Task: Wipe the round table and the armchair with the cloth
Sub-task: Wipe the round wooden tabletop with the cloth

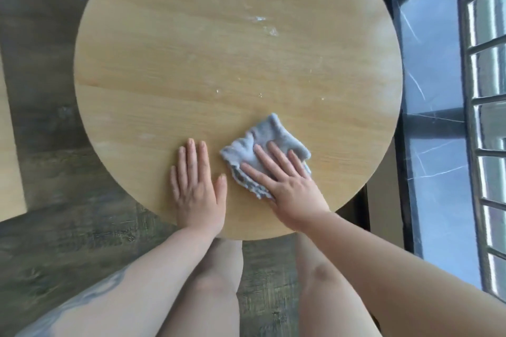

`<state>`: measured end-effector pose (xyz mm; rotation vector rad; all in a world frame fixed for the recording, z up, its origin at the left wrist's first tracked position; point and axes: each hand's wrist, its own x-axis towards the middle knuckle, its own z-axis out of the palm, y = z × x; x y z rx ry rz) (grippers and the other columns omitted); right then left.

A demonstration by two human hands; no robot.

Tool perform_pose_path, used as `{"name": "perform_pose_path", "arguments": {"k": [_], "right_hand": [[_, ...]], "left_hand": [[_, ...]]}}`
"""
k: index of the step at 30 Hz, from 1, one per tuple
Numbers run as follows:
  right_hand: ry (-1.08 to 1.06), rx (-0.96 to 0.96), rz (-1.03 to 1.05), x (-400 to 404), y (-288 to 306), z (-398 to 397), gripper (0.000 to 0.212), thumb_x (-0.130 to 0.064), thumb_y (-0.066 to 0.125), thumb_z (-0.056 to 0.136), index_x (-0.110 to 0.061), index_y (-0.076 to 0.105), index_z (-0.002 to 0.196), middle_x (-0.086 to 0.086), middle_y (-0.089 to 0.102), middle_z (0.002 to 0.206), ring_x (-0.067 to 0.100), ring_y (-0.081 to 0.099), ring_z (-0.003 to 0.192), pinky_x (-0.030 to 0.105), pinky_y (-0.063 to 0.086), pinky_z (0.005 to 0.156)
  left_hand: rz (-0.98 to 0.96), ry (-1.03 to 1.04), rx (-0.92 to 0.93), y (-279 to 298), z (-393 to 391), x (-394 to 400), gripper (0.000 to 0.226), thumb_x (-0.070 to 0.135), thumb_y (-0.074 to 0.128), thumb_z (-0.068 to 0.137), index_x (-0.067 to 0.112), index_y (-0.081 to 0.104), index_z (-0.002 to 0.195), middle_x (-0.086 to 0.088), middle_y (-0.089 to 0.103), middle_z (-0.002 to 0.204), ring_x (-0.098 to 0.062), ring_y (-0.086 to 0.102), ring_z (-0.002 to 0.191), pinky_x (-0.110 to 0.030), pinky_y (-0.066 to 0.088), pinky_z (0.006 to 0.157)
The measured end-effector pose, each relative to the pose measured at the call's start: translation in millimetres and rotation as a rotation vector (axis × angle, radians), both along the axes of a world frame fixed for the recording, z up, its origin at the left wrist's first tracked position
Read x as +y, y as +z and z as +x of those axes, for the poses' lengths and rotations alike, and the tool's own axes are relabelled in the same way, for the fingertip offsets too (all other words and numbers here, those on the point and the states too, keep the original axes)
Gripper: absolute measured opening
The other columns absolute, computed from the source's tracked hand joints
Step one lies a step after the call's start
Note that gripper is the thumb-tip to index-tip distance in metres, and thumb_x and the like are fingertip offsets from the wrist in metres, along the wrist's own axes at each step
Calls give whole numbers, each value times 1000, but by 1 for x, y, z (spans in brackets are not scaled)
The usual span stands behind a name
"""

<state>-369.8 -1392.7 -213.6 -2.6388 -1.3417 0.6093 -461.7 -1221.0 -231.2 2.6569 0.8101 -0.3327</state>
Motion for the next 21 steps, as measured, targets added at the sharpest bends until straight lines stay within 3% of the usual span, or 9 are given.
{"name": "perform_pose_path", "arguments": {"k": [1, 4, 5, 10, 11, 15, 16, 19, 21], "right_hand": [[-42, -15, -19, -5, -4, 11, 78, -22, 39, 86, -43, -1, 148, -6, -6, 157, 16, -13, 145, 41, -9, 117], [-947, -15, -176, -3, -1, -1, 80, -23, 41, 92, -43, -17, 144, -3, -18, 155, 17, -18, 143, 43, -6, 118], [-1036, -40, -182, 9, -1, -22, 77, -25, 36, 91, -41, -15, 146, 1, -16, 156, 22, -14, 145, 46, -3, 118], [62, 30, 38, 39, -2, -32, 69, -36, 43, 88, -42, 12, 149, -3, 5, 159, 23, 3, 147, 43, -2, 117], [33, 17, -12, 32, -1, -13, 71, -35, 46, 89, -46, 8, 148, -7, 1, 159, 20, -3, 147, 41, -6, 117], [-900, -7, -224, 14, 1, -12, 80, -28, 41, 95, -45, -20, 144, -2, -26, 154, 22, -22, 144, 47, -7, 118], [-786, -35, -188, 21, 2, -27, 82, -28, 43, 92, -42, -15, 147, 2, -22, 156, 26, -18, 145, 48, -6, 118], [117, 74, 36, 21, 2, -35, 72, -36, 47, 88, -40, 10, 150, -2, 4, 160, 24, 1, 147, 43, -1, 117], [144, 23, 17, 7, -2, 2, 73, -31, 45, 89, -44, 7, 149, -6, 9, 160, 19, 4, 147, 39, -3, 117]], "left_hand": [[-7, 15, -9, 0, -1, 4, 68, 43, 27, 93, 15, 12, 153, -2, 7, 161, -21, 5, 147, -37, 0, 116], [-29, 51, -16, 0, -7, 14, 68, 44, 25, 94, 16, 8, 154, 0, 1, 160, -19, 1, 147, -39, 1, 117], [-31, 49, -21, 0, -10, 15, 68, 43, 26, 94, 15, 9, 153, -1, 3, 160, -20, 3, 147, -40, 3, 117], [-39, 95, -41, 1, -19, 12, 63, 40, 25, 96, 12, 18, 152, -5, 15, 160, -22, 11, 146, -42, 5, 115], [-44, 95, -42, 1, -21, 11, 63, 41, 25, 96, 13, 17, 152, -4, 14, 160, -22, 10, 147, -41, 4, 116], [-61, 138, -59, 0, -25, 2, 65, 43, 22, 96, 14, 14, 153, -2, 9, 160, -19, 5, 147, -40, -1, 116], [-73, 175, -77, 0, -22, -3, 65, 44, 22, 96, 14, 14, 153, -2, 9, 160, -19, 5, 147, -41, 0, 116], [-140, 263, -145, 4, -10, -16, 66, 45, 23, 96, 13, 13, 153, -4, 8, 160, -20, 6, 147, -42, 2, 117], [-194, 254, -185, 8, 0, -23, 65, 44, 23, 97, 14, 10, 153, -3, 5, 160, -18, 3, 148, -40, -1, 118]]}}
